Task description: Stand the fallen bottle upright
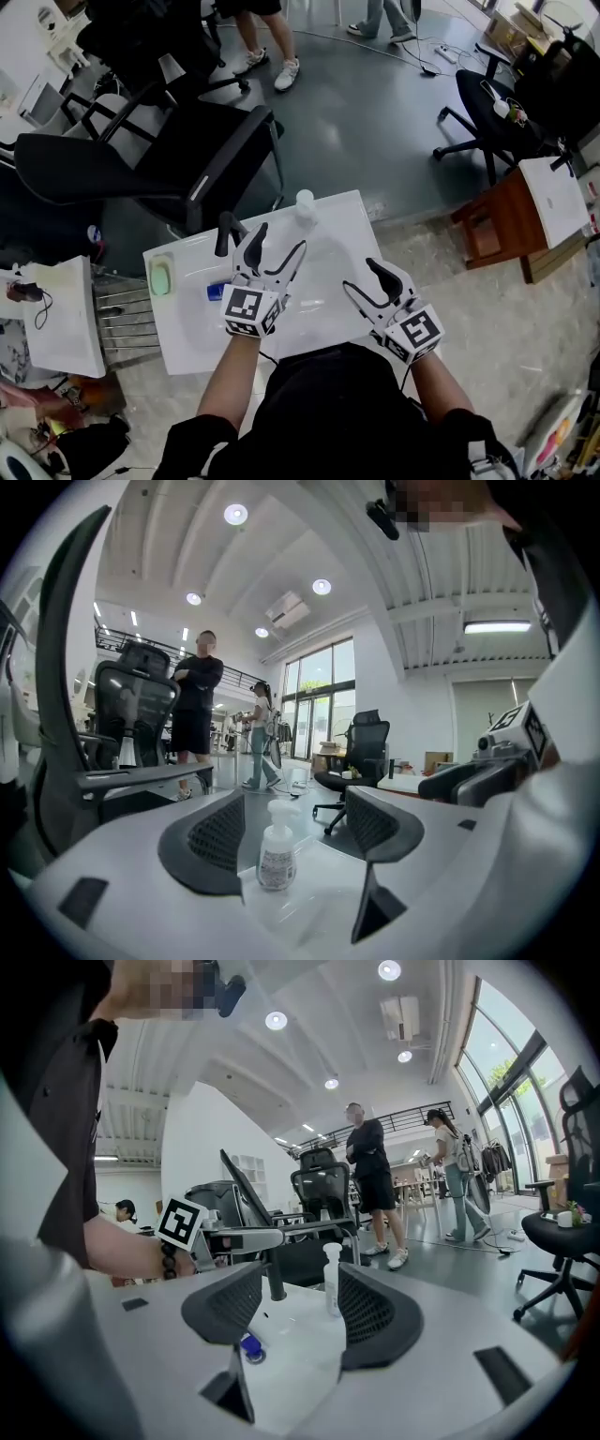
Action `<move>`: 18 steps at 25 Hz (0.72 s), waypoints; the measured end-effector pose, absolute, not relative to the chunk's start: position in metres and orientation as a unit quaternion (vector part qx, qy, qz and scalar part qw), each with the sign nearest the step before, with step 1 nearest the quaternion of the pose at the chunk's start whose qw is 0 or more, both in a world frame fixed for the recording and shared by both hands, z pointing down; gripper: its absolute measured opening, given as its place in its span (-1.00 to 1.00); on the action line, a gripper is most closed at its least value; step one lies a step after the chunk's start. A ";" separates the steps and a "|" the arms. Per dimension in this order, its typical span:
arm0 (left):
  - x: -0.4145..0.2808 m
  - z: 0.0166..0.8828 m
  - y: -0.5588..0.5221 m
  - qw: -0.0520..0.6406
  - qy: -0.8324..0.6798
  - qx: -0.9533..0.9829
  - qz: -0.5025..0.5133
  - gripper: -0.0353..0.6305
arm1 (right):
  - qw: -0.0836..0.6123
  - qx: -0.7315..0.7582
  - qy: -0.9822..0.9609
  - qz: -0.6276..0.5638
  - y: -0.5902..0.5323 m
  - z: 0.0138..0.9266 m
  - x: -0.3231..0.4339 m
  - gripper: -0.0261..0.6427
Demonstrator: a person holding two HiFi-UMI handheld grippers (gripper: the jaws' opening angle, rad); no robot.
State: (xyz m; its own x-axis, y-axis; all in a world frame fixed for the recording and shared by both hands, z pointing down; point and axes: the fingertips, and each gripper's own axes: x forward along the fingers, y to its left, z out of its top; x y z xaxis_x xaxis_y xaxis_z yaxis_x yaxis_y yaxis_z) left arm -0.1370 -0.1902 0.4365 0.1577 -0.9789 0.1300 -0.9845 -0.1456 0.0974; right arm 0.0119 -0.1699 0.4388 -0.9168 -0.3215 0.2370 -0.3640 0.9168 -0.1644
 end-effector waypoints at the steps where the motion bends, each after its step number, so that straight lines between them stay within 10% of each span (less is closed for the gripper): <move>1: -0.141 0.431 -0.180 0.079 -0.652 0.754 0.013 0.16 | 0.102 0.166 -0.976 0.099 -0.166 0.436 0.004 -0.13; 18: -0.262 0.421 0.003 0.083 -0.789 0.609 0.001 0.09 | 0.122 -0.026 -0.990 0.065 -0.072 0.431 -0.124 -0.20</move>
State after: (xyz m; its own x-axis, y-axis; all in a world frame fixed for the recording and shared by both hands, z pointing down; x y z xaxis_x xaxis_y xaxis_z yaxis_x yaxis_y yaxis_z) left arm -0.2616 0.0032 0.4207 -0.2443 -0.9607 0.1322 -0.9609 0.2581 0.1005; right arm -0.1238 -0.0715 0.4311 -0.9687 0.0673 0.2388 0.0358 0.9903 -0.1341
